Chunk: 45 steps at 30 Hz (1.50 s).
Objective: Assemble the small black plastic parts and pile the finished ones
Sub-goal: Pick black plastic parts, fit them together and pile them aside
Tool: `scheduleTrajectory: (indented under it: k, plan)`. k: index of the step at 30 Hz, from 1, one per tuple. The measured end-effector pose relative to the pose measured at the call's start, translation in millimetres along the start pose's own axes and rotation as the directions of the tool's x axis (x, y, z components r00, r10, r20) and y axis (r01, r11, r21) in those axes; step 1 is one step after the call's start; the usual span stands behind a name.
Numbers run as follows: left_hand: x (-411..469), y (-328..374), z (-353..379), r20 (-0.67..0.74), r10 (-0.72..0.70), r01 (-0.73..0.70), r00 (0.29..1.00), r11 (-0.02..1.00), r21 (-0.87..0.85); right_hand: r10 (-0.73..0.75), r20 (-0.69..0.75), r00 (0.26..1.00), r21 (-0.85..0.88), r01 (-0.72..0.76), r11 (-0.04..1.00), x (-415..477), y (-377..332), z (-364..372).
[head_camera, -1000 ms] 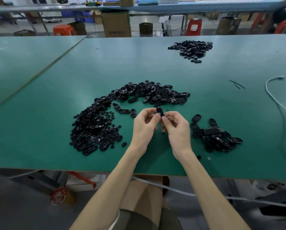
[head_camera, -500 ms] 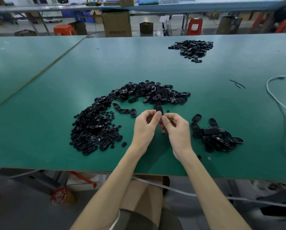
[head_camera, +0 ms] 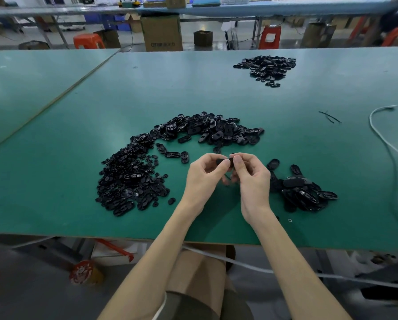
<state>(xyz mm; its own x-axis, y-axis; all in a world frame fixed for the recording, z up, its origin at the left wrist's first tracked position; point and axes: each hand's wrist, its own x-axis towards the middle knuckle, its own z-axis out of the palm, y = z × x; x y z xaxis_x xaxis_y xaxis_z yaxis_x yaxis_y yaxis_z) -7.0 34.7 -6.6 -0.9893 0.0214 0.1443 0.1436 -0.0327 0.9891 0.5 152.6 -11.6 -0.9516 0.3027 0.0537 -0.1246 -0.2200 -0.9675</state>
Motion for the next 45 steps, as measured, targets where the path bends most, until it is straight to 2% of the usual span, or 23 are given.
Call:
scheduleTrajectory:
  k: [5, 10, 26, 34, 45]
  plan:
    - [-0.9, 1.7, -0.9, 0.069, 0.015, -0.011, 0.997, 0.999, -0.052, 0.026, -0.014, 1.000, 0.067, -0.025, 0.997, 0.7, 0.1, -0.3]
    - [1.2, 1.0, -2.2, 0.055, -0.013, 0.017, 0.998, 0.998, -0.066, 0.027, -0.036, 0.999, 0.075, -0.025, 0.997, 1.8, 0.4, -0.6]
    - [-0.7, -1.6, -1.7, 0.068, 0.016, -0.014, 0.998, 1.000, -0.022, 0.047, -0.017, 0.999, 0.129, -0.045, 0.991, 2.8, 2.0, -1.9]
    - [-0.6, 0.4, -1.0, 0.041, 0.001, -0.001, 0.999, 1.000, 0.006, 0.040, -0.008, 0.999, 0.098, -0.039, 0.994, 2.1, 2.2, -3.3]
    - [-1.4, 0.9, 0.8, -0.093, 0.020, -0.013, 0.996, 0.997, 0.077, -0.031, 0.042, 0.999, 0.028, 0.030, 0.999, 0.0, 1.5, -0.2]
